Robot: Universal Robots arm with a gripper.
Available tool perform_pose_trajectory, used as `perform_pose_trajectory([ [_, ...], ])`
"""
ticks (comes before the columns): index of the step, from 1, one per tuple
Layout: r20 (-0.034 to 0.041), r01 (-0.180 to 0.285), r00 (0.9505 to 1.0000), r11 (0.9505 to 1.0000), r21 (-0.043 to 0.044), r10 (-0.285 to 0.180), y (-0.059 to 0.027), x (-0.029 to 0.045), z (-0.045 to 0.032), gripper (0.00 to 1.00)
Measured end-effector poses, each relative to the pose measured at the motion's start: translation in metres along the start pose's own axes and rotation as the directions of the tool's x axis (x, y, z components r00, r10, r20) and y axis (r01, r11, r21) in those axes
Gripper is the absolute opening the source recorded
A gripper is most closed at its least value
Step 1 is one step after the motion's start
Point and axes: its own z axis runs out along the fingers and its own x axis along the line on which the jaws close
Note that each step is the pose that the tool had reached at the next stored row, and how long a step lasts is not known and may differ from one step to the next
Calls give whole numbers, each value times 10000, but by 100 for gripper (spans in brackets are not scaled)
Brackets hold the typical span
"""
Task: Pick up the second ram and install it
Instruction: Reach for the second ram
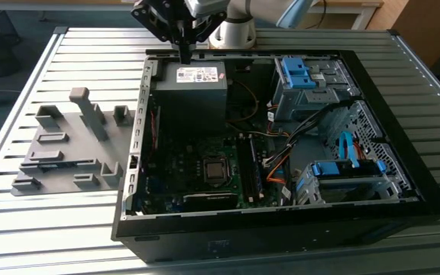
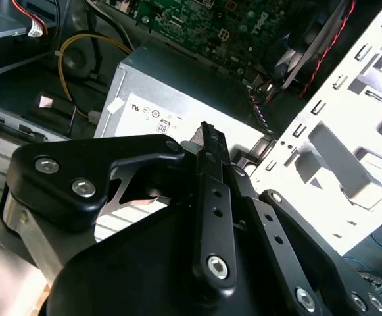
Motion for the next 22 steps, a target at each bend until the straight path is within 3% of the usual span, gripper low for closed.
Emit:
perform_pose_trajectory([
  [22,0,0,10000,10000,0,0,-4,58,0,11],
])
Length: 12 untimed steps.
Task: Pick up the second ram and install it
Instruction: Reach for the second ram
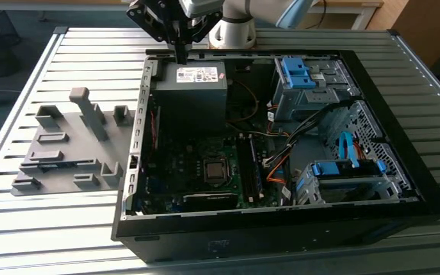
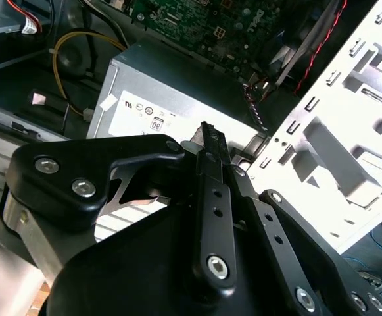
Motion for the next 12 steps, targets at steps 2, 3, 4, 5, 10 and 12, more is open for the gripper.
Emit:
perform_pose_trajectory([
  [2,0,0,10000,10000,0,0,0,5,0,11],
  [3,0,0,10000,10000,0,0,-1,7,0,11],
  [4,0,0,10000,10000,0,0,-1,10,0,11],
  [5,1,-1,10000,10000,0,1,-1,13,0,11],
  [10,0,-1,10000,10000,0,1,-2,28,0,11],
  [12,0,0,10000,10000,0,0,-3,33,0,11],
])
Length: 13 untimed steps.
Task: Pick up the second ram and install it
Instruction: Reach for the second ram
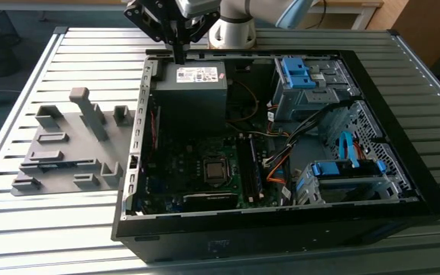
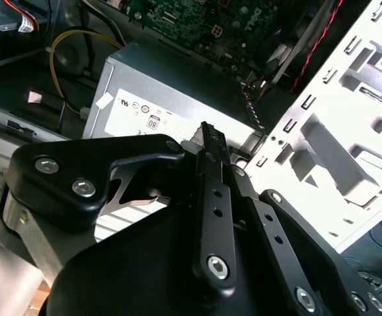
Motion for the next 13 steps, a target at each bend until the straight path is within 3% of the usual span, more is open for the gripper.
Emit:
perform_pose_trajectory([
  [13,0,0,10000,10000,0,0,-2,32,1,11],
])
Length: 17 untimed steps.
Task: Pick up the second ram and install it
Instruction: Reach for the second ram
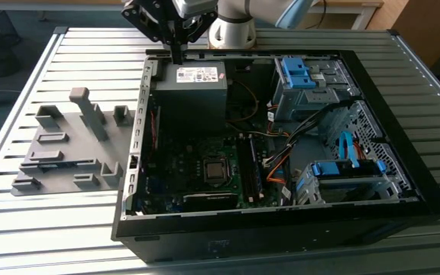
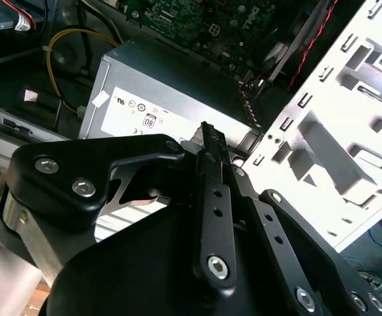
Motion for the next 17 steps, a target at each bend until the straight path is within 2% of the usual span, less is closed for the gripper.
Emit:
perform_pose_trajectory([
  [17,0,0,10000,10000,0,0,-3,35,2,11],
])
